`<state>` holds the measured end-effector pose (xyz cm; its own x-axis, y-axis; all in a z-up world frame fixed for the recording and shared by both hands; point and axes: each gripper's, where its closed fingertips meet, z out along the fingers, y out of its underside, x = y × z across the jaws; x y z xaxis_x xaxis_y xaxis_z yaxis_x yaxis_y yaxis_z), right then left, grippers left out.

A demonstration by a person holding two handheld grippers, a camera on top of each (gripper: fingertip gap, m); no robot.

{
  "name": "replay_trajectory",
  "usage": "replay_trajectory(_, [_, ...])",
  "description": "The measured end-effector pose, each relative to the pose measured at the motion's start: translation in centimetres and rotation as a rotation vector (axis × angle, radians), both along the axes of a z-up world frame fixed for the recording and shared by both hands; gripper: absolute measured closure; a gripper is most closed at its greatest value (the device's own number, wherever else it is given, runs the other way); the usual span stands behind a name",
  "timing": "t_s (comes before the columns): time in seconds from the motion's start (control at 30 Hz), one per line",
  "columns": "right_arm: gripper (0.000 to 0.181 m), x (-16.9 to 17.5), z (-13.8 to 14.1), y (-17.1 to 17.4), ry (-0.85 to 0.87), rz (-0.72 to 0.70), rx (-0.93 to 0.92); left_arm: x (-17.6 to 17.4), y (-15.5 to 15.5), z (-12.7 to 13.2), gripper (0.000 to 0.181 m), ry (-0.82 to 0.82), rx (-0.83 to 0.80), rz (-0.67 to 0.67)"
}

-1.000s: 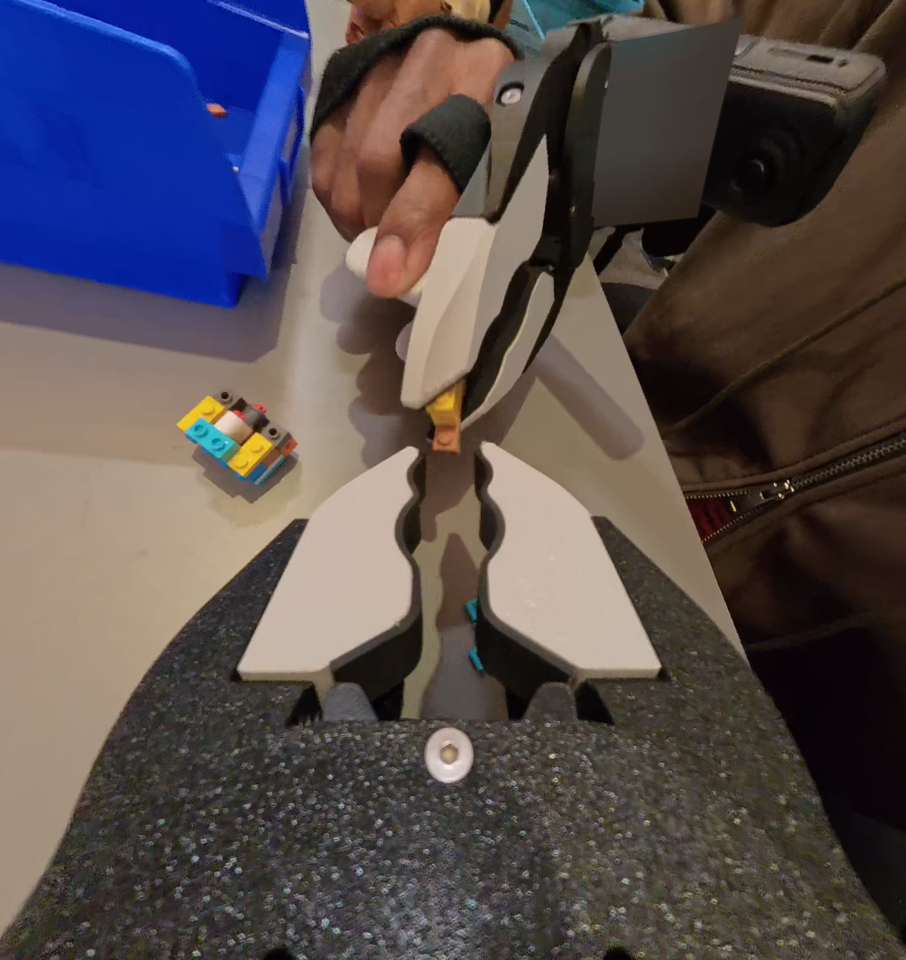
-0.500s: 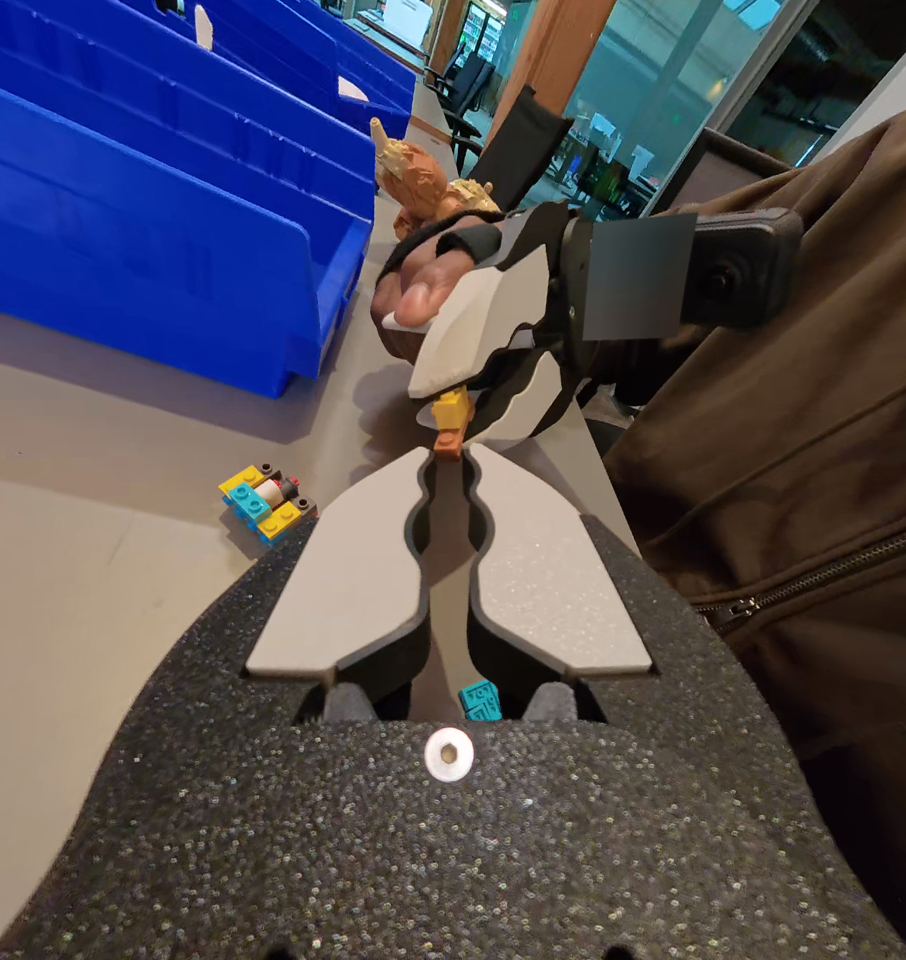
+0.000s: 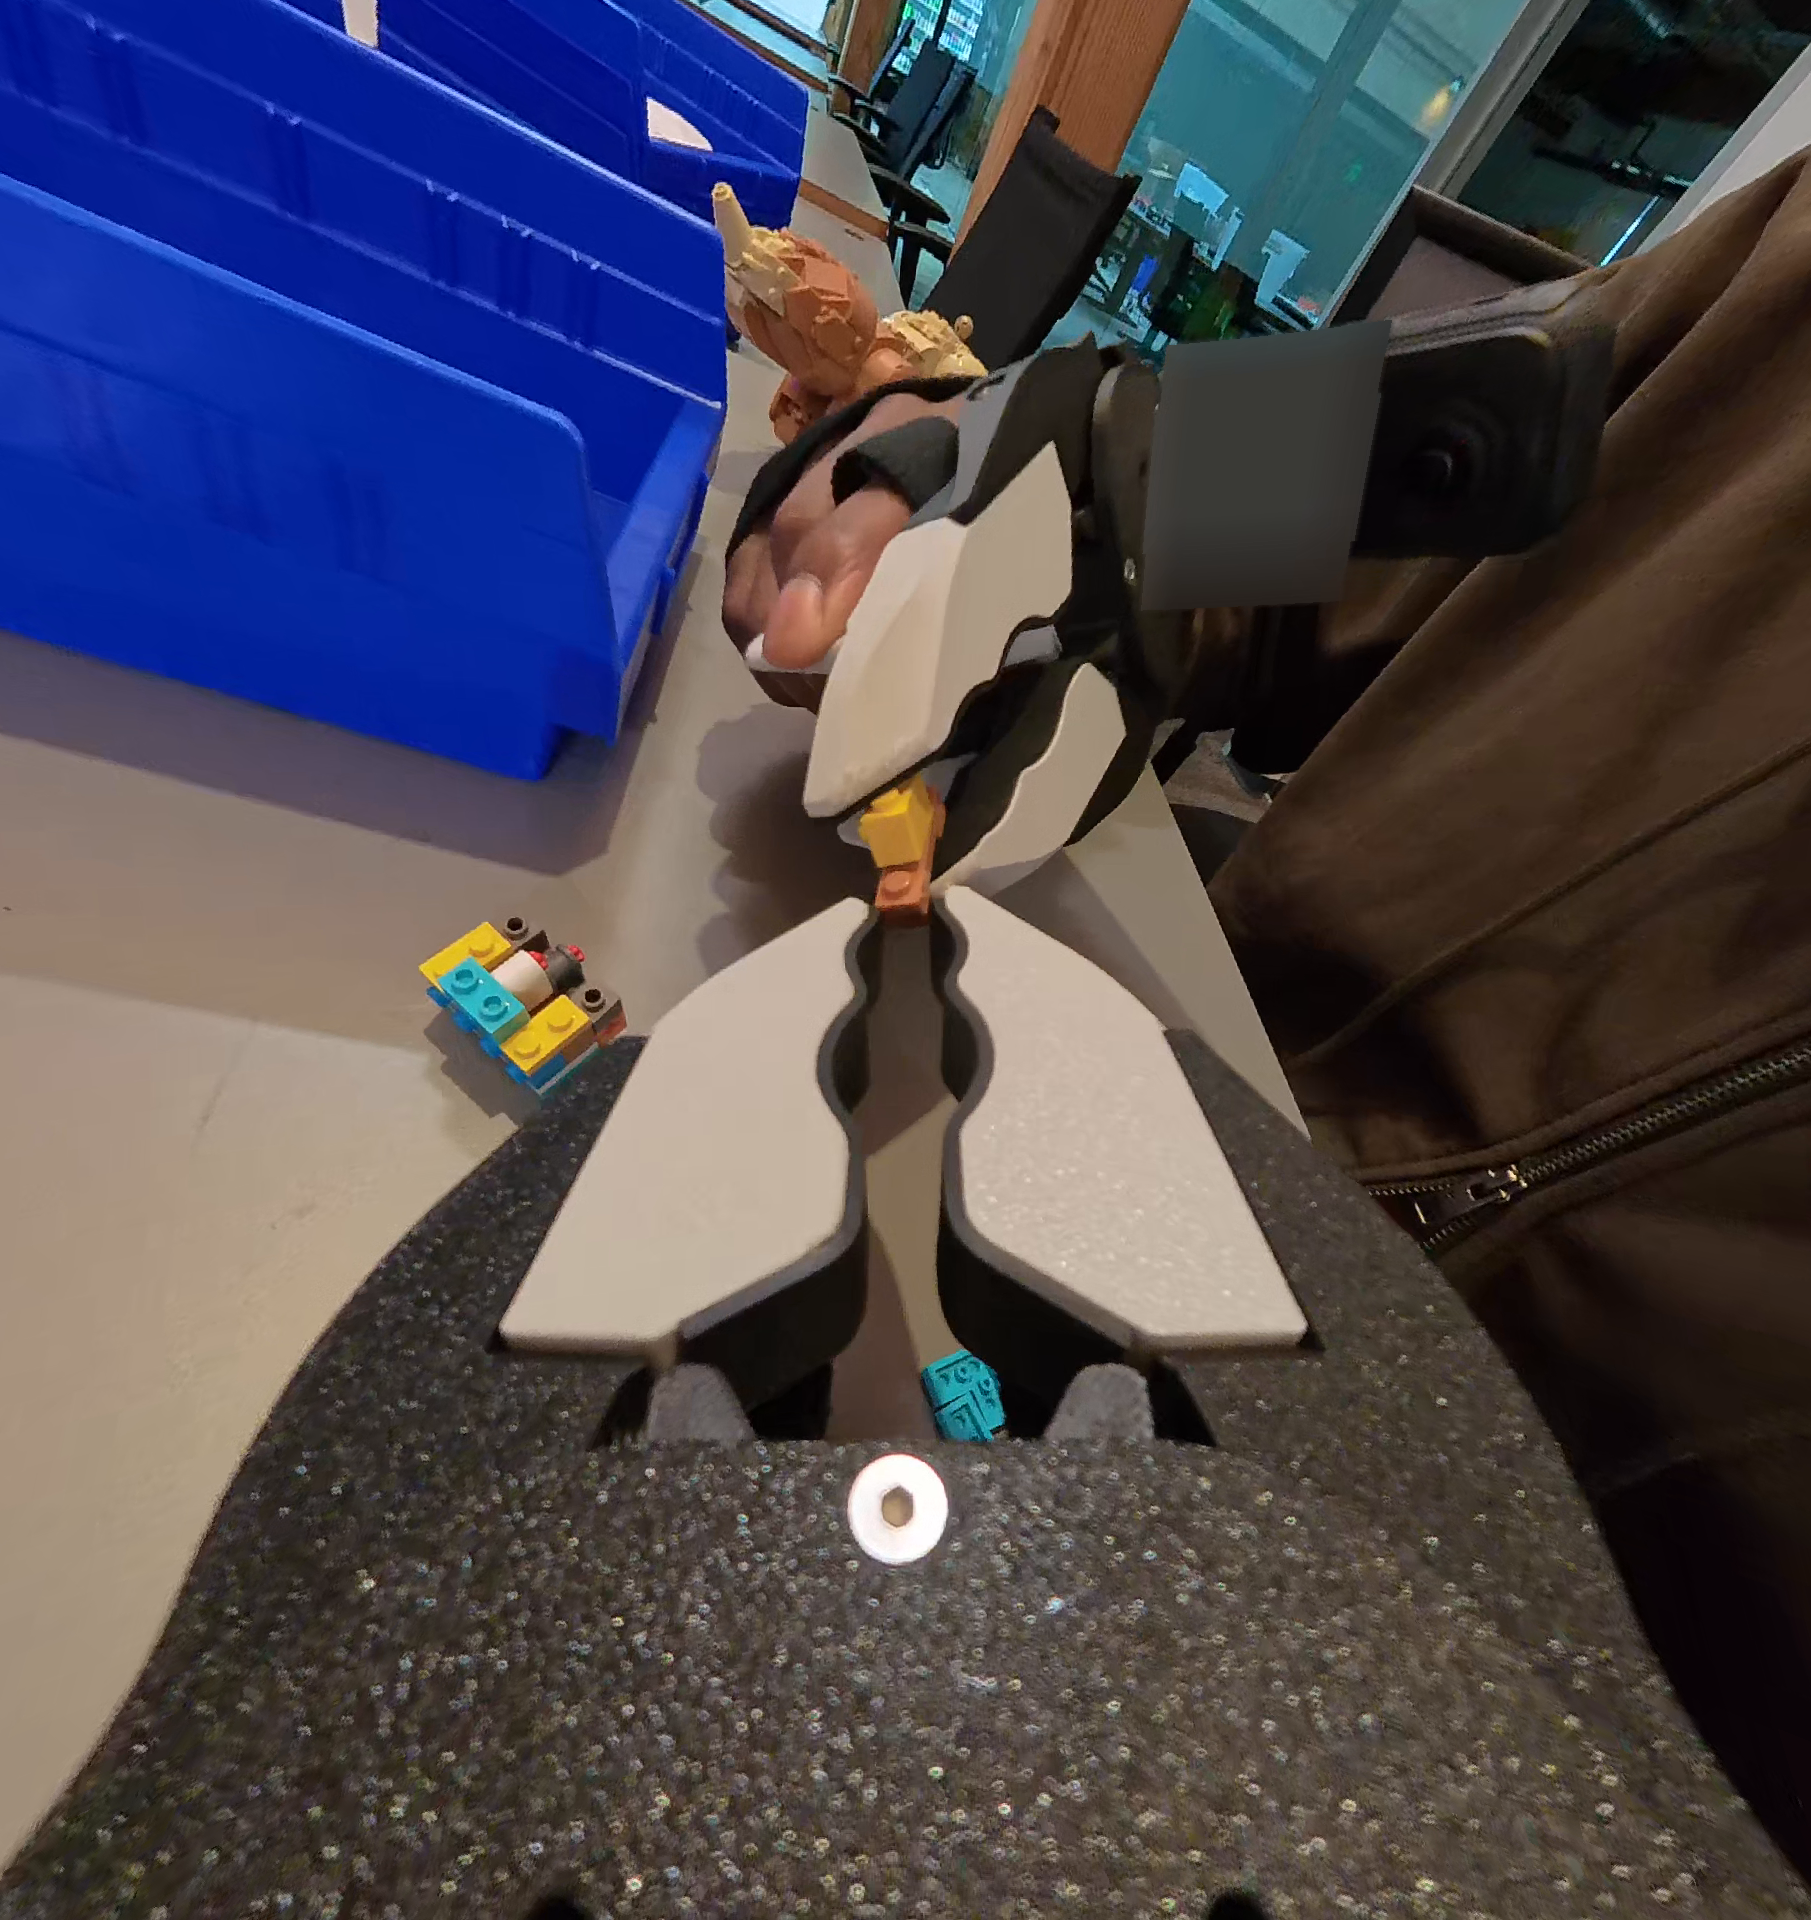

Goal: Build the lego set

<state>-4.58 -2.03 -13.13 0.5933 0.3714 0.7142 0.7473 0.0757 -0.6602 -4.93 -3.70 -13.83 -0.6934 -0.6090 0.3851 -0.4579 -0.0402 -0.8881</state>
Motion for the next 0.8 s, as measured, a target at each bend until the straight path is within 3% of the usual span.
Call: replay_trajectory(0.8, [0.162,-0.5,-1.3,-0.8,0.031,0.071,-0.154,-0.4,-0.8,-0.7,0.173,0.028,0.029,-0.047])
